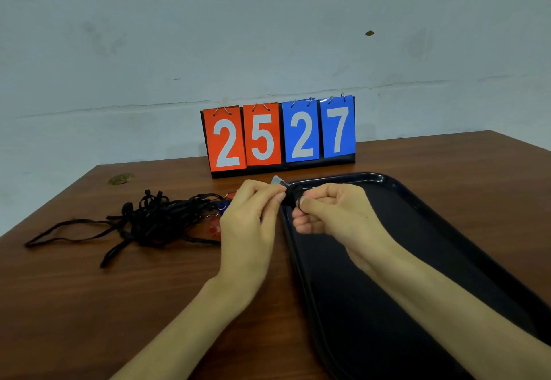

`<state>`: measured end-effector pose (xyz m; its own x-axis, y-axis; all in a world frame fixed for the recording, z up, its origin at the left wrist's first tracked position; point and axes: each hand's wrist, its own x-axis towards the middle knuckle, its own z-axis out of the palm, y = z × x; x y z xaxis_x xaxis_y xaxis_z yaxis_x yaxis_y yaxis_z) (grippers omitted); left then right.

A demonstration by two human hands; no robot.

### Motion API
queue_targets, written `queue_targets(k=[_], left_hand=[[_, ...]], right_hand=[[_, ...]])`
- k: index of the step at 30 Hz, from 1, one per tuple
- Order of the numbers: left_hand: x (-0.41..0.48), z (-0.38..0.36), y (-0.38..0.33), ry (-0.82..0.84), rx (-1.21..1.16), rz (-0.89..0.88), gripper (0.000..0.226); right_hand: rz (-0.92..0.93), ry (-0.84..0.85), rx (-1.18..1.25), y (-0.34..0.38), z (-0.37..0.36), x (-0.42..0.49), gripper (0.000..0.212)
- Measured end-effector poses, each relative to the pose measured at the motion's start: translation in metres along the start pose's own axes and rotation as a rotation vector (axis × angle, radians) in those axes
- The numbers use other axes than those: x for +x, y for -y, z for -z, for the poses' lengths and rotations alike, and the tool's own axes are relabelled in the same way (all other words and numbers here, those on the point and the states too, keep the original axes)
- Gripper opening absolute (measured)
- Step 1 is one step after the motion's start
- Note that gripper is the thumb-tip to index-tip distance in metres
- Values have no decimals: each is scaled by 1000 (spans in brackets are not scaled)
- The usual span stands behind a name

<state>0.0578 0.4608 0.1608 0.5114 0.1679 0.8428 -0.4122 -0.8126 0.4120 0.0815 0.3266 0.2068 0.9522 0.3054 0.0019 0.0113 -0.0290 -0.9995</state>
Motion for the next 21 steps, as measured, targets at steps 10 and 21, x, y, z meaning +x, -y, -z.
queue_targets(k=[10, 21], left_hand=[[2, 1, -2, 94, 54, -2, 20], [10, 5, -11, 161, -227, 448, 24]], right_hand=[[105, -33, -167, -4, 1, 1, 3], [66, -4, -196, -5, -1, 3, 4]])
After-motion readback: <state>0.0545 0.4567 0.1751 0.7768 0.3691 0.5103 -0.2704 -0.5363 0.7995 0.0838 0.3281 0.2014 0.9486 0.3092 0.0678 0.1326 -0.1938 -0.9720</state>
